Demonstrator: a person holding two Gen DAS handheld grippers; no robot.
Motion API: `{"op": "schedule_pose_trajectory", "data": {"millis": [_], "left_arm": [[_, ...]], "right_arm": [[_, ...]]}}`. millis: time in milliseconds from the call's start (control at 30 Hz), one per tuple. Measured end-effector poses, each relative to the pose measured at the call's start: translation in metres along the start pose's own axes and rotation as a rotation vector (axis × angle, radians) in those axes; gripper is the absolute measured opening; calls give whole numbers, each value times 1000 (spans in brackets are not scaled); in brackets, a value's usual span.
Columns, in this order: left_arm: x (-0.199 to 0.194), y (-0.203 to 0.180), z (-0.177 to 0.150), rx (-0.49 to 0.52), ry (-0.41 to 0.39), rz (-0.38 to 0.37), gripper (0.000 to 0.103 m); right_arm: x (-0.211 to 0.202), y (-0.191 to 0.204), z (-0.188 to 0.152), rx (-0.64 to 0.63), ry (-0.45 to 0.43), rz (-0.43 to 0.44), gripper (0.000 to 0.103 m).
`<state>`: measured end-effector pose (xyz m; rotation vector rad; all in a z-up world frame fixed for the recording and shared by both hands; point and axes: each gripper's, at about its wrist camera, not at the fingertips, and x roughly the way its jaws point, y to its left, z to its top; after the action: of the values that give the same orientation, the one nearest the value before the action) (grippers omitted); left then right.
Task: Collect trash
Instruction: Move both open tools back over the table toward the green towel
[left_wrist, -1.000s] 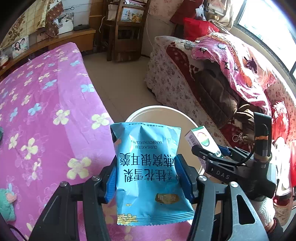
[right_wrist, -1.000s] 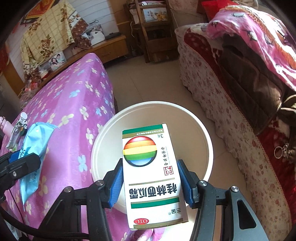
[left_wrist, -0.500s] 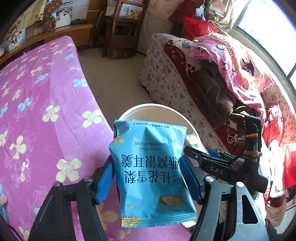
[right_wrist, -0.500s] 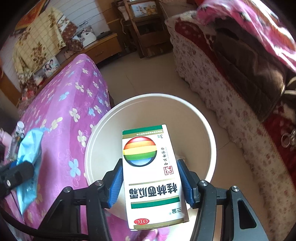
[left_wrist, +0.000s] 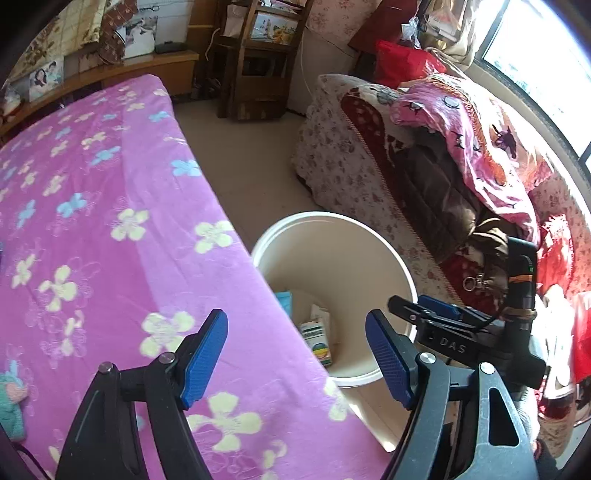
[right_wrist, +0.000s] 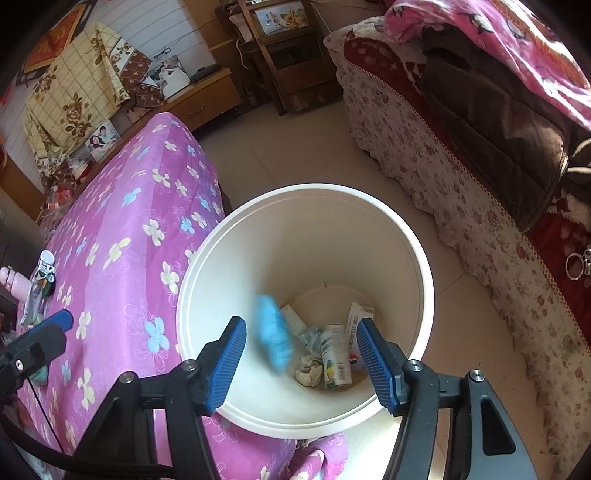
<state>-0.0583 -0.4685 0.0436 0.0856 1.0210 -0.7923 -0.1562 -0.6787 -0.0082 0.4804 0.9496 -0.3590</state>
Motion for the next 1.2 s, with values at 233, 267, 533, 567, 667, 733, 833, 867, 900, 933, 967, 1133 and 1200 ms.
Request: {"op": "schedule_pose_trajectory", "data": {"millis": [233, 267, 533, 567, 667, 733, 833, 867, 900, 933, 967, 1133, 1200], "left_arm": [[-13, 10, -6, 10, -31, 59, 78], [-15, 12, -7, 9, -33, 62, 78], [-38, 29, -12, -11, -71, 97, 78], [-42, 34, -14, -18, -74, 102, 77], [-52, 49, -21, -35, -78, 120, 78], [-59, 61, -26, -57, -78, 137, 78], [-70, 81, -33, -86, -82, 170, 78], [-74, 88, -35, -94, -84, 182, 78], [-78, 95, -38, -99, -86, 195, 78], [-81, 100, -41, -102, -86, 204, 78], [-86, 109, -44, -106, -87, 220, 78], [-109, 149, -59, -139, -85, 242, 78], [-121, 165, -64, -154, -96, 233, 78]], "right_arm": [[-13, 18, -1, -50, -30, -19, 66], [-15, 21, -1, -57, -34, -21, 66], [-28, 46, -3, -96, -57, -13, 66], [-30, 50, -3, -100, -60, -7, 66], [-35, 65, -4, -122, -62, 19, 66], [-38, 79, -5, -146, -67, 32, 66], [-39, 104, -7, -187, -63, 59, 66], [-38, 111, -8, -196, -61, 67, 66], [-37, 119, -9, -209, -57, 75, 66], [-35, 129, -10, -224, -52, 81, 66], [-34, 134, -11, -234, -48, 87, 66], [-28, 169, -16, -280, -31, 126, 66], [-25, 181, -17, -296, -25, 139, 66]]}}
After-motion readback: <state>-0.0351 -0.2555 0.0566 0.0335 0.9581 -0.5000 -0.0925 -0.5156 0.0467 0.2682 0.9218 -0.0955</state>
